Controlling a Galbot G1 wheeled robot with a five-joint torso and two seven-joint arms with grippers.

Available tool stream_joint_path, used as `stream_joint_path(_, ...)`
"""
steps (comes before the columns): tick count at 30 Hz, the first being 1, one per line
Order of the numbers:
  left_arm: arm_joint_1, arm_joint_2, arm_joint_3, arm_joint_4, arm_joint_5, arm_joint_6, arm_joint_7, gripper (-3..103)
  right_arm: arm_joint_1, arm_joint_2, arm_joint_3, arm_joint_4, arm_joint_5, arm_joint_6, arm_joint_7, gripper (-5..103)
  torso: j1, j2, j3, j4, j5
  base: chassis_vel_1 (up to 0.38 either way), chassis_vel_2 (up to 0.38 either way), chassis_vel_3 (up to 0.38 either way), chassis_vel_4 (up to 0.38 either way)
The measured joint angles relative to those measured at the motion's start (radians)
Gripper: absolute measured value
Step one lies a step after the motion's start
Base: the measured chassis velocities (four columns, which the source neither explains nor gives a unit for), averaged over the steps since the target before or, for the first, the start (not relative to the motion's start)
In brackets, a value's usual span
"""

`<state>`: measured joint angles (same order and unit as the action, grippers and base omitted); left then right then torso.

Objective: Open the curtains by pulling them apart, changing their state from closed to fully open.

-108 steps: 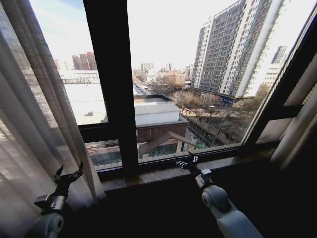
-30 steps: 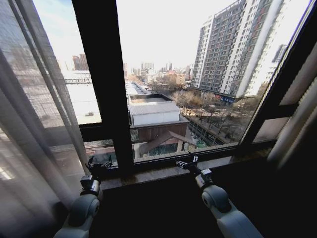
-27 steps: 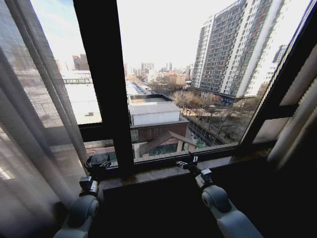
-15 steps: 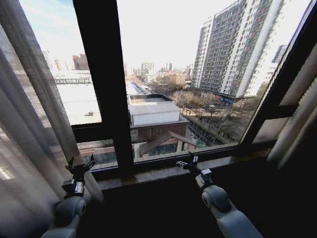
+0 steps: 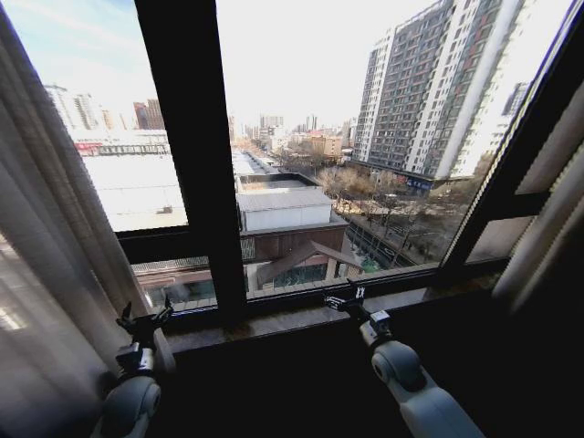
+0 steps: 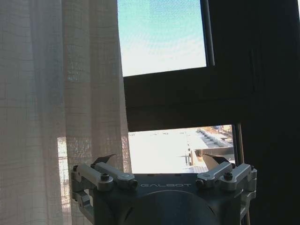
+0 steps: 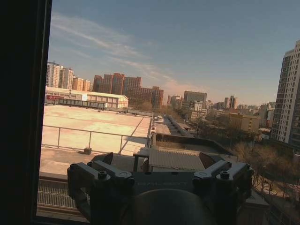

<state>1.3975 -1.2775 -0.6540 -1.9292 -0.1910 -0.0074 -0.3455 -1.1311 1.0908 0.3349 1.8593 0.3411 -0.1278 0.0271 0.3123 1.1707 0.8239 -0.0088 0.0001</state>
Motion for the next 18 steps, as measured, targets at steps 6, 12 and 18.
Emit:
stream_joint_path(6, 0.004, 0.022, -0.054, -0.015, 0.018, -0.013, -0.025, 100, 0.0, 0.0, 0.0, 0.0, 0.0, 0.0, 0.0, 100, 0.0, 0.0, 0.0, 0.0002, 0.0, 0.0, 0.0, 0.0, 0.0)
stream_joint_path(12, -0.013, 0.054, -0.101, 0.018, -0.012, -0.022, -0.026, 100, 0.0, 0.0, 0.0, 0.0, 0.0, 0.0, 0.0, 100, 0.0, 0.0, 0.0, 0.0001, -0.0001, 0.0, 0.0, 0.0, 0.0)
stream_joint_path(18, -0.063, 0.101, -0.111, 0.094, -0.05, -0.026, -0.022, 100, 0.0, 0.0, 0.0, 0.0, 0.0, 0.0, 0.0, 100, 0.0, 0.0, 0.0, 0.0001, -0.0003, 0.0, 0.0, 0.0, 0.0)
